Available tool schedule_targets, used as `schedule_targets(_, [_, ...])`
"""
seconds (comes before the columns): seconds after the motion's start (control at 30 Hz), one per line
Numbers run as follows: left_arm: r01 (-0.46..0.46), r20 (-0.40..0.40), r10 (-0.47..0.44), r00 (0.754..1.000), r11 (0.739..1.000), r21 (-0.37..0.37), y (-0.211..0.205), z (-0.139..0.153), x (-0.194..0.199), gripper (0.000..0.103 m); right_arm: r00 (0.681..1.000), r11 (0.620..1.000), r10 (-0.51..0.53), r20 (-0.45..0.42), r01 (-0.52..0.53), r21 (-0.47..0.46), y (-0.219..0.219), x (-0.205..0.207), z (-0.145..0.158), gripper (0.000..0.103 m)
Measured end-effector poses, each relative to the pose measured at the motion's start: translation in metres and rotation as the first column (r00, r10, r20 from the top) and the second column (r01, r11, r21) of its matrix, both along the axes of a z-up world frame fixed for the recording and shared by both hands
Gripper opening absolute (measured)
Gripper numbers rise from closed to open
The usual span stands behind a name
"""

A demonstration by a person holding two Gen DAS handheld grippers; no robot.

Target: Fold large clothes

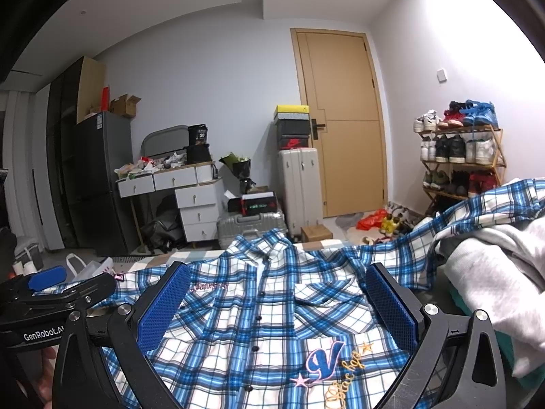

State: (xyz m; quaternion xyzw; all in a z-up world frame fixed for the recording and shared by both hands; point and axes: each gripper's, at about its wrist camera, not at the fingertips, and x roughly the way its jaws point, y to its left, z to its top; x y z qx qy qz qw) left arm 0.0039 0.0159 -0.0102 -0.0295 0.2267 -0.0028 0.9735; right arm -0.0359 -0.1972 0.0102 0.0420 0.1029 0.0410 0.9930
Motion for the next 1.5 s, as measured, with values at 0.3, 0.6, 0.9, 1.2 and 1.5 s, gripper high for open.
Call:
schedule_targets(0.3, [0.0, -0.003, 0.0, 1.0, 1.0, 0.0, -0.001, 0.0, 0.0, 0.102, 1.0, 1.0, 0.005, -0.005, -0.005, -0.005, 0.002, 0.0, -0.001, 0.103])
schedule_targets(0.6, [0.003, -0.007, -0.003, 1.0, 1.0, 0.0, -0.002, -0.002, 0.0, 0.102, 1.0, 1.0, 0.004, -0.012, -0.004, -0.008, 0.002, 0.002, -0.003, 0.103])
schedule_targets(0.9, [0.013, -0.044, -0.013, 0.999, 1.0, -0.003, -0.001, -0.007, 0.006, 0.102, 0.997, 0.999, -0.032, -0.064, 0.034, 0.035, -0.013, 0.011, -0.003, 0.103])
schedule_targets(1.2, [0.05, -0.1, -0.05, 0.994, 0.999, -0.004, -0.01, -0.011, 0.009, 0.102, 0.936, 0.938, -0.211, -0.281, 0.275, 0.21, -0.198, 0.026, 0.053, 0.103])
schedule_targets(1.5, [0.069, -0.135, -0.068, 0.989, 0.998, 0.006, -0.023, -0.014, 0.017, 0.102, 0.801, 0.804, -0.296, -0.521, 0.503, 0.317, -0.36, 0.054, 0.05, 0.101])
